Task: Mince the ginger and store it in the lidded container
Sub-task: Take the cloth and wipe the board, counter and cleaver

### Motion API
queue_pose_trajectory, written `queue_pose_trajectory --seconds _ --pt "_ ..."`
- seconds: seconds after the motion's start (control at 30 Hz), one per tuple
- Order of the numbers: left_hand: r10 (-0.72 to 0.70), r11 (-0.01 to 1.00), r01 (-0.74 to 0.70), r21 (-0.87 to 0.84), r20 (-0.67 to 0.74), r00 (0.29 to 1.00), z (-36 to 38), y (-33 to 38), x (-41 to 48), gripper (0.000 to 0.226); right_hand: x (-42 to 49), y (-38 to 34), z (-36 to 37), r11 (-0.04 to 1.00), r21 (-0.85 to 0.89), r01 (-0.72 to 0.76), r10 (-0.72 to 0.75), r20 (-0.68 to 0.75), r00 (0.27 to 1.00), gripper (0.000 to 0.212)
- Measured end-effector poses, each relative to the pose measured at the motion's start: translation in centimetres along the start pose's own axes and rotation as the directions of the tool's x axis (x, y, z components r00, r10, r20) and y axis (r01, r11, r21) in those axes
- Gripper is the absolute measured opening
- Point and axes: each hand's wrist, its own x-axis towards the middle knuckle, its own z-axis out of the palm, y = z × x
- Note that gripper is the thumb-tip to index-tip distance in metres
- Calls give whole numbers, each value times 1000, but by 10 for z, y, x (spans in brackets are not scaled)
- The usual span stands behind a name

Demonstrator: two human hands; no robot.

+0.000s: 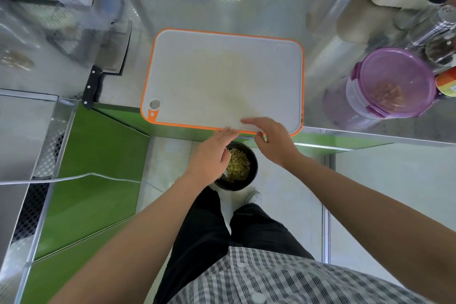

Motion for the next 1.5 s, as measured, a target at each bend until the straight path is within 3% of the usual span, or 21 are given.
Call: queue_pose_trajectory --seconds 0.1,0.2,0.33,0.43,0.5,0.57,0.63,0.7,0.77,0.87,0.97,1.07,1.1,1.17,1.23,1.33,1.4,1.5 --pt "16 999 -13 40 -80 997 2 3 3 48 -1 2 -2 1000 -21 15 -14 38 999 51" --pt "15 999 -10 36 -130 991 1 7 10 41 -1 1 -5 999 12 -42 43 -82 996 45" --pt "19 999 -16 30 -90 996 0 8 14 47 -1 1 -9 998 19 -58 58 4 998 42" --pt "52 994 -38 107 -138 989 -1 4 20 43 8 4 -12 991 76 -110 116 -83 990 49" --pt "22 993 -7 118 -127 992 -2 0 27 41 13 5 -11 990 35 -134 134 8 991 55" --pt "23 998 -17 56 -114 993 -6 1 32 31 11 3 -13 995 46 -89 85 80 993 44" --pt "27 997 -17 69 -144 989 -11 1 37 25 11 0 -17 996 60 -61 58 49 997 38" --pt "-7 989 33 144 -180 984 -11 -3 45 28 19 5 -18 993 39 -116 116 -2 993 52" --pt "-52 970 86 225 -153 987 -10 -8 51 39 26 11 -16 988 -48 -149 151 55 987 68" --pt "-62 962 74 263 -53 997 -9 -13 56 46 12 8 -6 996 -88 -9 25 181 983 55" --pt "-42 962 55 267 -54 998 -7 -16 54 48 -3 3 -11 999 -18 46 -43 175 984 40" --pt "-36 964 48 261 -52 998 -7 -16 52 49 19 10 -16 998 -4 -63 63 2 998 53" --pt "-33 966 46 255 -54 998 -7 -15 52 49 25 12 -15 996 -36 -87 87 20 996 60" --pt "-26 967 38 254 -49 998 -8 -15 50 49 21 10 -5 994 -107 4 13 163 987 62" --pt "-17 966 28 259 -43 999 -8 -16 48 49 4 4 2 996 -25 86 -77 254 964 51" --pt "-34 950 57 307 -80 996 -10 -21 43 50 0 3 -4 996 80 26 -37 128 991 47" --pt "-100 922 136 363 -115 988 -10 -24 40 54 6 8 -4 999 -23 46 -44 76 996 56" --pt "-160 908 188 375 -105 982 -9 -24 37 59 2 7 0 993 -30 118 -108 222 969 49"
